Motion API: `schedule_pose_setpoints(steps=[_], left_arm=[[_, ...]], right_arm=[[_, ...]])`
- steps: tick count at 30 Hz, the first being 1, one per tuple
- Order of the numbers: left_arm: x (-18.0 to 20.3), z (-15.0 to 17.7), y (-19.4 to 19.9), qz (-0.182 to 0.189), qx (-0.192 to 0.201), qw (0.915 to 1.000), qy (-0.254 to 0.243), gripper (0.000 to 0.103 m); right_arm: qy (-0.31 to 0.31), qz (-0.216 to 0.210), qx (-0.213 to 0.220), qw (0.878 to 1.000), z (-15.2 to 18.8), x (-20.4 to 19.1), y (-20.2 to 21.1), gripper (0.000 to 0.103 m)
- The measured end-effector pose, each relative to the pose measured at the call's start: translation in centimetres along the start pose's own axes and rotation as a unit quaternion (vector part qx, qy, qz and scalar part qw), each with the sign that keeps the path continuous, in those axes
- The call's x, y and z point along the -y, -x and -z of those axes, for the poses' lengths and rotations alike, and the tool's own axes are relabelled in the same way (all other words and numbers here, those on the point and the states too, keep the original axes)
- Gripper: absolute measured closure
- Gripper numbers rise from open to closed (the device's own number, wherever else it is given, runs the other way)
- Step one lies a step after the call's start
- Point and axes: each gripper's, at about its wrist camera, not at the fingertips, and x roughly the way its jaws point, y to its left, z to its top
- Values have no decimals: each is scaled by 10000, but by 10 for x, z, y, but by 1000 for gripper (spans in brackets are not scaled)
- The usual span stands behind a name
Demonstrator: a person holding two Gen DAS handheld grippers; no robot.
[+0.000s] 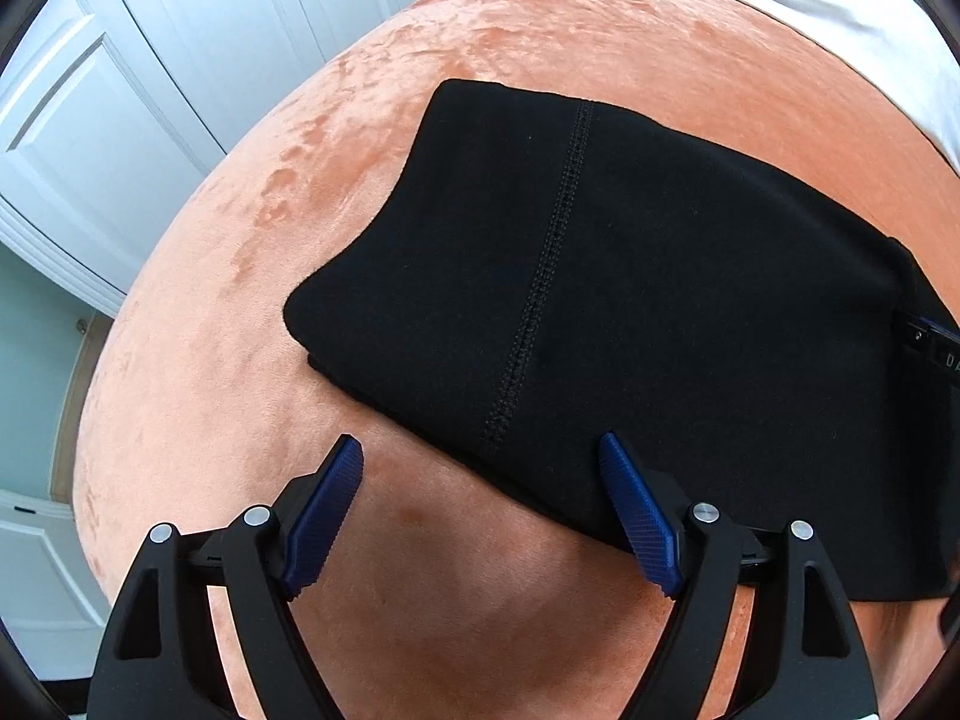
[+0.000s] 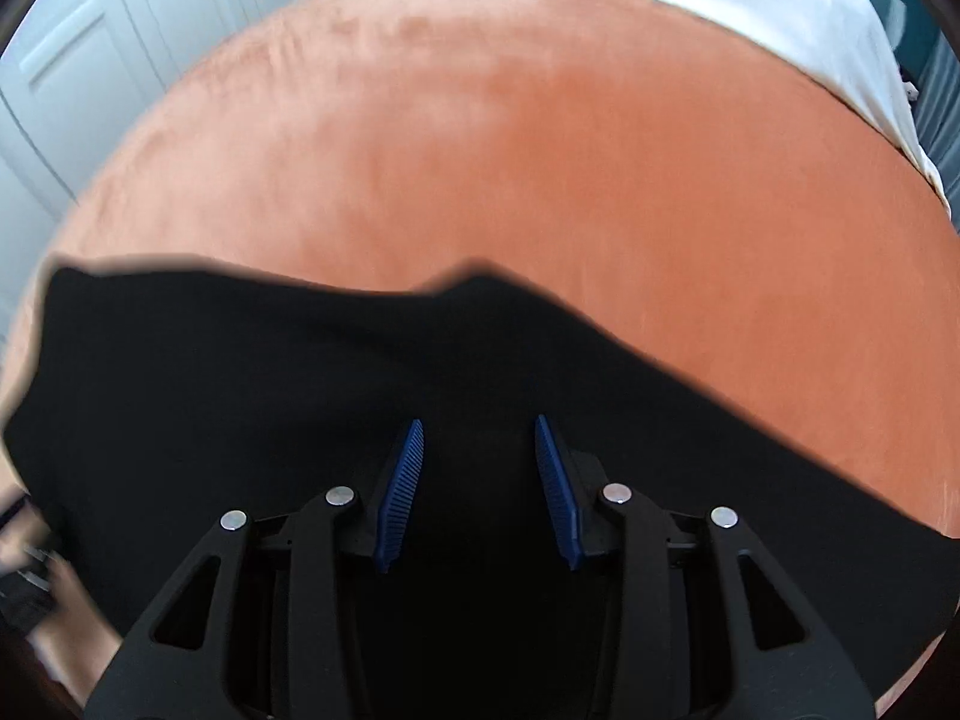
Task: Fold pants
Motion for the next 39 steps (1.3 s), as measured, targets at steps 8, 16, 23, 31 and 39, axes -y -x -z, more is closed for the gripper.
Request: schedule_pose_setpoints(steps=[8, 16, 23, 31, 39], left_arm=[[25, 16, 64, 144, 452, 9985, -279, 25], [95, 58, 124, 182, 888, 9903, -1051, 25], [164, 88, 156, 260, 962, 9824, -1577, 23], [246, 111, 172, 265, 1164, 9696, -2135, 17], [347, 94, 124, 517, 999, 9619, -2494, 17]], right_arm=[[-17, 287, 262, 9992, 61, 35, 71, 65], [-1197, 994, 57, 9878, 160, 165, 98, 65], [-2217, 1142, 136, 9683, 211, 278, 132, 64], [-3058, 1735, 493, 9349, 239, 391, 163, 63], [-2759, 944, 555, 9549, 226, 384, 155, 62]])
